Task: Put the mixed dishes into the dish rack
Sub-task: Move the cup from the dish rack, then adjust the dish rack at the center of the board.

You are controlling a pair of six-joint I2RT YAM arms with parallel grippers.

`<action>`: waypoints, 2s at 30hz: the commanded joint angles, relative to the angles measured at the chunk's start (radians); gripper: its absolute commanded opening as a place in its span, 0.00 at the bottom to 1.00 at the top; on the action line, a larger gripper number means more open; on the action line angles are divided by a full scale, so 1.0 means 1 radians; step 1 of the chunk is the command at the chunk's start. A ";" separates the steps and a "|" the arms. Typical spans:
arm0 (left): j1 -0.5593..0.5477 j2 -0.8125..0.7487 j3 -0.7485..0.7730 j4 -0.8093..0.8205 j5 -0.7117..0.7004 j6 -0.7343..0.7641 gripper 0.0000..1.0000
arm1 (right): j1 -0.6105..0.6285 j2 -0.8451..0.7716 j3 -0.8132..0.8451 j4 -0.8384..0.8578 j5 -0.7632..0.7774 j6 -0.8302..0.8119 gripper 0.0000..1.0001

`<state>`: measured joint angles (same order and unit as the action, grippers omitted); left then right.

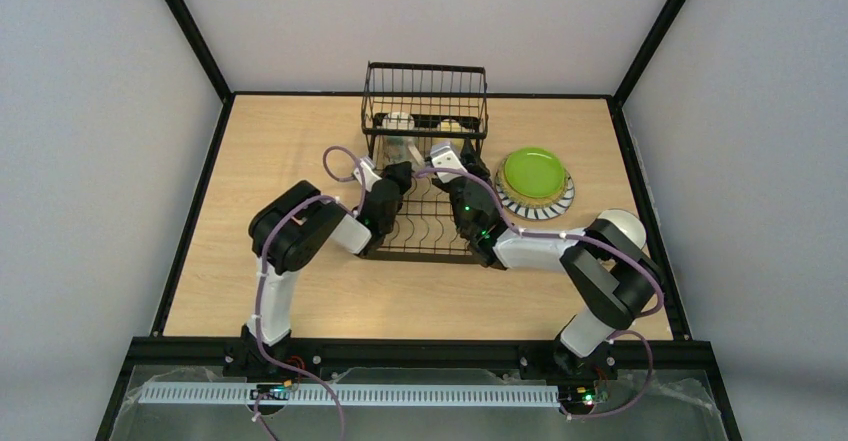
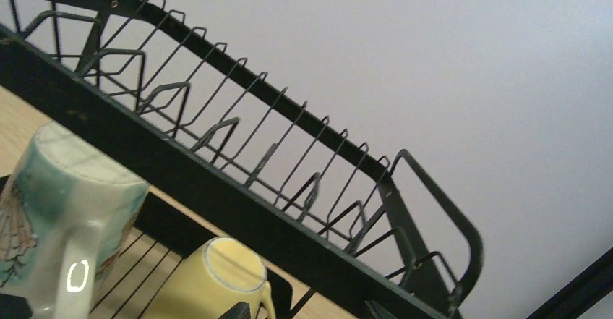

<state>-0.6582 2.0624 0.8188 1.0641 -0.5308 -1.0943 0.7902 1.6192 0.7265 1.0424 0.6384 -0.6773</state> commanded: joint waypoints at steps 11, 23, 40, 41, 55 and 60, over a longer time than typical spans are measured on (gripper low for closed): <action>0.025 0.122 0.181 0.038 -0.074 -0.027 0.83 | -0.038 -0.007 0.039 0.120 -0.048 -0.005 0.88; 0.035 0.162 0.235 0.007 -0.037 -0.048 0.83 | -0.046 -0.013 0.029 0.110 -0.041 0.004 0.88; -0.073 -0.455 -0.066 -0.528 -0.078 -0.023 0.83 | -0.045 -0.219 0.116 -0.431 -0.004 0.254 0.89; -0.081 -0.499 -0.064 -0.576 -0.082 -0.010 0.83 | -0.045 -0.230 0.125 -0.471 0.001 0.272 0.89; 0.004 -0.981 -0.099 -1.271 -0.079 0.053 0.85 | -0.042 -0.368 0.243 -1.028 0.113 0.751 0.92; 0.031 -0.872 -0.044 -1.399 -0.017 0.146 0.85 | -0.041 -0.299 0.270 -1.252 0.127 0.956 0.93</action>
<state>-0.6334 1.1027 0.7509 -0.1223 -0.6029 -1.0389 0.7502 1.2739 0.9726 0.0399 0.7307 0.0544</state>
